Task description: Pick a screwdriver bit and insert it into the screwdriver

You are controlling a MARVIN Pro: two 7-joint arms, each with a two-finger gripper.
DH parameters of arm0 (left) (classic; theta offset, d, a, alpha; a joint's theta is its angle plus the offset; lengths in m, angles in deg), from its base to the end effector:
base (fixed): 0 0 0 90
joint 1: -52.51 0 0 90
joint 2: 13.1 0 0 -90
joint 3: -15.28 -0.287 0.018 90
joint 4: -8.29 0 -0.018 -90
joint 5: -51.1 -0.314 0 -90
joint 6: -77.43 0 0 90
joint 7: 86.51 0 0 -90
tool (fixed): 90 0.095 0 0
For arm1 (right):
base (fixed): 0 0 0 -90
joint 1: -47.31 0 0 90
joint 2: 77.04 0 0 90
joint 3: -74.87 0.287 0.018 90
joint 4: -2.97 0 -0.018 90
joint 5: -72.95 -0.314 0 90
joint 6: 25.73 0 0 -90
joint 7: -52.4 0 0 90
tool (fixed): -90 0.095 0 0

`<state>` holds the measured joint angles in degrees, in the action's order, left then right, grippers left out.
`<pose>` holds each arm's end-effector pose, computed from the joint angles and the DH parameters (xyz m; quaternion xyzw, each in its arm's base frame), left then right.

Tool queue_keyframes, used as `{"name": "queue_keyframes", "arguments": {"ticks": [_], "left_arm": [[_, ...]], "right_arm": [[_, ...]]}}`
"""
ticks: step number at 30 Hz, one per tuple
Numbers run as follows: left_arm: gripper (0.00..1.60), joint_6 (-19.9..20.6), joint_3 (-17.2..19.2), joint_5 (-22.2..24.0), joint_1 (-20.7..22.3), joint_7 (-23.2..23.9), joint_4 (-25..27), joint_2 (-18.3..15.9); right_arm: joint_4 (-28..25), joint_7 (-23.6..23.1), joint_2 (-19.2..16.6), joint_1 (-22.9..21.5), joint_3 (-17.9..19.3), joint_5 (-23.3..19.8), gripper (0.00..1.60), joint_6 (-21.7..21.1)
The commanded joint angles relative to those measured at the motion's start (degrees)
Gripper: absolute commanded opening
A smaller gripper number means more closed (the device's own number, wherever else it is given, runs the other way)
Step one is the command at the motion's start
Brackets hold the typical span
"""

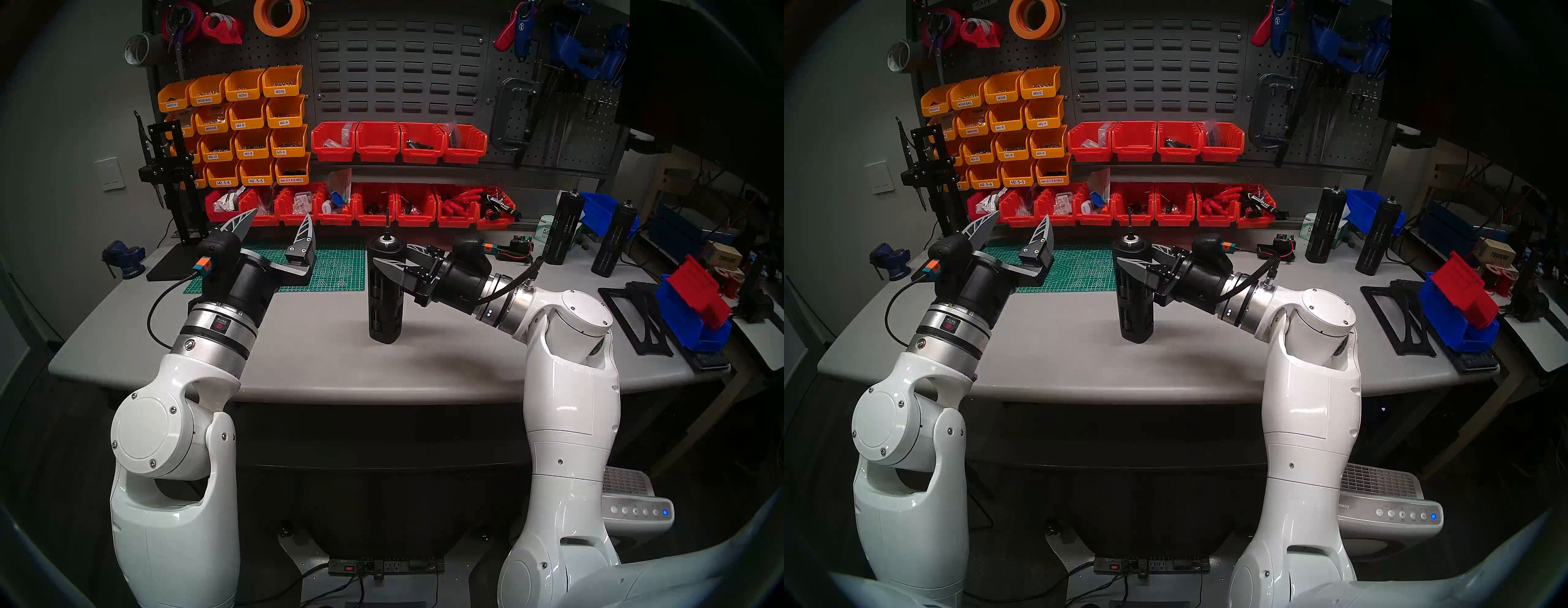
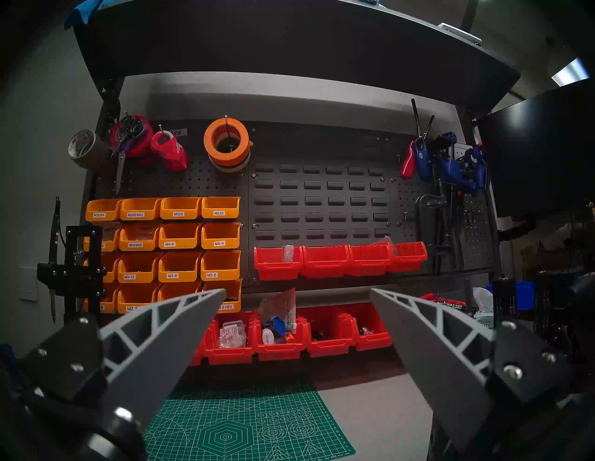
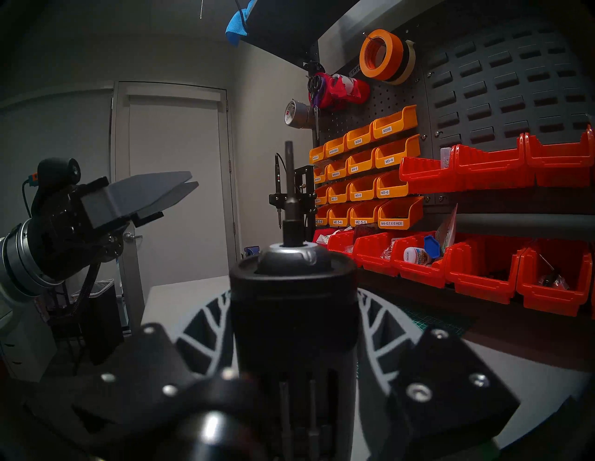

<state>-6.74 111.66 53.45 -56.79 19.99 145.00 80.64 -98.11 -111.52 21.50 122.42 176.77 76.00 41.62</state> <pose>0.2942 0.0071 -0.1146 0.5597 -0.0634 0.8245 0.0535 0.4191 0.0528 -0.1465 -0.5605 -0.3360 -0.6416 0.4016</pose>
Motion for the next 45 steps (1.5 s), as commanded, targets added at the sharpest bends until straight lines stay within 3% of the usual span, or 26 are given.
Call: {"name": "queue_keyframes", "arguments": {"ticks": [1, 2, 18, 28, 36, 38, 41, 45], "left_arm": [[1.6, -0.73, -0.19, -0.13, 1.44, -0.4, 1.58, 0.18], [1.6, -0.71, -0.2, -0.14, 1.47, -0.46, 1.57, 0.17], [1.6, -0.35, -0.48, -0.08, 3.18, -1.22, 0.95, -0.29], [1.6, -0.94, -1.24, -1.29, 5.75, -3.36, -0.86, -0.49], [1.6, -6.77, -2.66, -9.97, 7.2, -8.44, -4.35, -0.99], [1.6, -7.1, -2.87, -10.42, 7.34, -9.06, -4.78, -1.06], [1.6, -10.21, -4.63, -14.55, 8.04, -14.57, -7.33, -1.4], [1.6, -12.45, -5.89, -17.61, 8.32, -18.21, -9.33, -1.59]], "right_arm": [[-2.1, -0.44, 0.31, -2.03, 0.27, -1.31, 1.46, -0.28], [-2.09, -0.44, 0.21, -2.07, 0.24, -1.39, 1.6, -0.31], [-5.33, -1.66, 0.78, -2.73, 1.78, -3.09, 1.6, -1.15], [-11.59, -1.1, 0.04, -1.46, 4.65, -5.12, 1.6, -2.7], [-16.96, 3.14, -0.75, 0.89, 11.92, -6.47, 1.6, -2.17], [-17.39, 3.57, -0.85, 1.16, 12.43, -6.7, 1.6, -2.14], [-18.81, 5.99, -1.73, 3.06, 13.56, -7.79, 1.6, -1.48], [-19.18, 8.37, -2.45, 4.75, 13.47, -8.34, 1.6, -0.61]]}}
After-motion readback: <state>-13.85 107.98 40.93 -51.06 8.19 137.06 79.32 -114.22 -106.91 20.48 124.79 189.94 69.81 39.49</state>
